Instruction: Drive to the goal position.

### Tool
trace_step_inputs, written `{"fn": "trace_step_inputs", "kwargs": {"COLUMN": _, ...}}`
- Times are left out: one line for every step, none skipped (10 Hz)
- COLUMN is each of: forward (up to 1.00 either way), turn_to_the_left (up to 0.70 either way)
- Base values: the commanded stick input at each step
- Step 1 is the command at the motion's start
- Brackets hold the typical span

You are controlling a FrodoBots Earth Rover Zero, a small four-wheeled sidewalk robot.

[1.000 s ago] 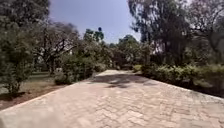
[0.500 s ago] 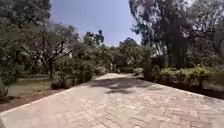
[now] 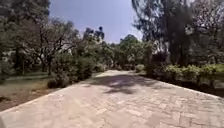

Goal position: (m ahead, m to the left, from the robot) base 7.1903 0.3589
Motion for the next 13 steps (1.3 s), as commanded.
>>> {"fn": "trace_step_inputs", "kwargs": {"forward": 0.70, "turn_to_the_left": 0.00}}
{"fn": "trace_step_inputs", "kwargs": {"forward": 0.70, "turn_to_the_left": 0.00}}
{"fn": "trace_step_inputs", "kwargs": {"forward": 0.70, "turn_to_the_left": 0.00}}
{"fn": "trace_step_inputs", "kwargs": {"forward": 0.70, "turn_to_the_left": 0.00}}
{"fn": "trace_step_inputs", "kwargs": {"forward": 0.70, "turn_to_the_left": 0.00}}
{"fn": "trace_step_inputs", "kwargs": {"forward": 0.70, "turn_to_the_left": 0.00}}
{"fn": "trace_step_inputs", "kwargs": {"forward": 0.70, "turn_to_the_left": -0.04}}
{"fn": "trace_step_inputs", "kwargs": {"forward": 0.70, "turn_to_the_left": -0.09}}
{"fn": "trace_step_inputs", "kwargs": {"forward": 0.70, "turn_to_the_left": -0.23}}
{"fn": "trace_step_inputs", "kwargs": {"forward": 0.70, "turn_to_the_left": -0.33}}
{"fn": "trace_step_inputs", "kwargs": {"forward": 0.70, "turn_to_the_left": -0.13}}
{"fn": "trace_step_inputs", "kwargs": {"forward": 0.70, "turn_to_the_left": 0.00}}
{"fn": "trace_step_inputs", "kwargs": {"forward": 0.70, "turn_to_the_left": 0.00}}
